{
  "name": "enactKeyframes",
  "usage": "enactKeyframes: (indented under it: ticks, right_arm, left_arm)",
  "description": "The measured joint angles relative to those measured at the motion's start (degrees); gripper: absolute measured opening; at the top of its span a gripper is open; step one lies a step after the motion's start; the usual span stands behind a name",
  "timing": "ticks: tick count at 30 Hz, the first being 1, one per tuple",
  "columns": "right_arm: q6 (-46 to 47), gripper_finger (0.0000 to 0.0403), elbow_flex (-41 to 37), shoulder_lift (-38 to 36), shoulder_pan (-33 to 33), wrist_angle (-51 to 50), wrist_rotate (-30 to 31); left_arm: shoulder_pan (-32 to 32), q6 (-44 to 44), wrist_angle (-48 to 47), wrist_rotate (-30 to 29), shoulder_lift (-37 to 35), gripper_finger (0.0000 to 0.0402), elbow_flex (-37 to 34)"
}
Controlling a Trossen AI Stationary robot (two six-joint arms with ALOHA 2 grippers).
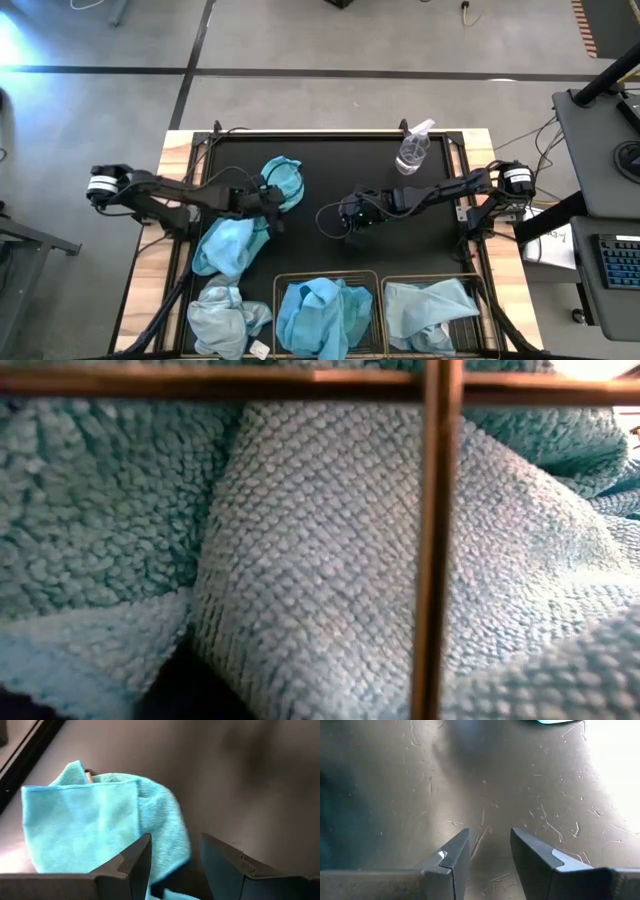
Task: Sort microfiber towel by color & place in baskets
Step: Put the blue towel into the left wire basket
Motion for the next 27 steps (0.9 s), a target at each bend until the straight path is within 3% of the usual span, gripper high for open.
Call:
enactKeyframes:
  ticks: [6,11,27]
  right_arm:
    - [0.0,0.0134,0.0,0.0,0.0,0.0,0.0]
    - [-0.1,0.0134,0.0,0.0,0.0,0.0,0.0]
    - [-0.7,0.0134,0.0,0.0,0.0,-0.1,0.0]
  left_arm:
    - [5.1,5.6,2.0,0.1,3.6,0.015,-0.1]
    - [8.1,10.7,3.1,4.5,8.0,0.015,1.5]
    - [11.4,15.5,4.3,7.6,24.5,0.015,11.1]
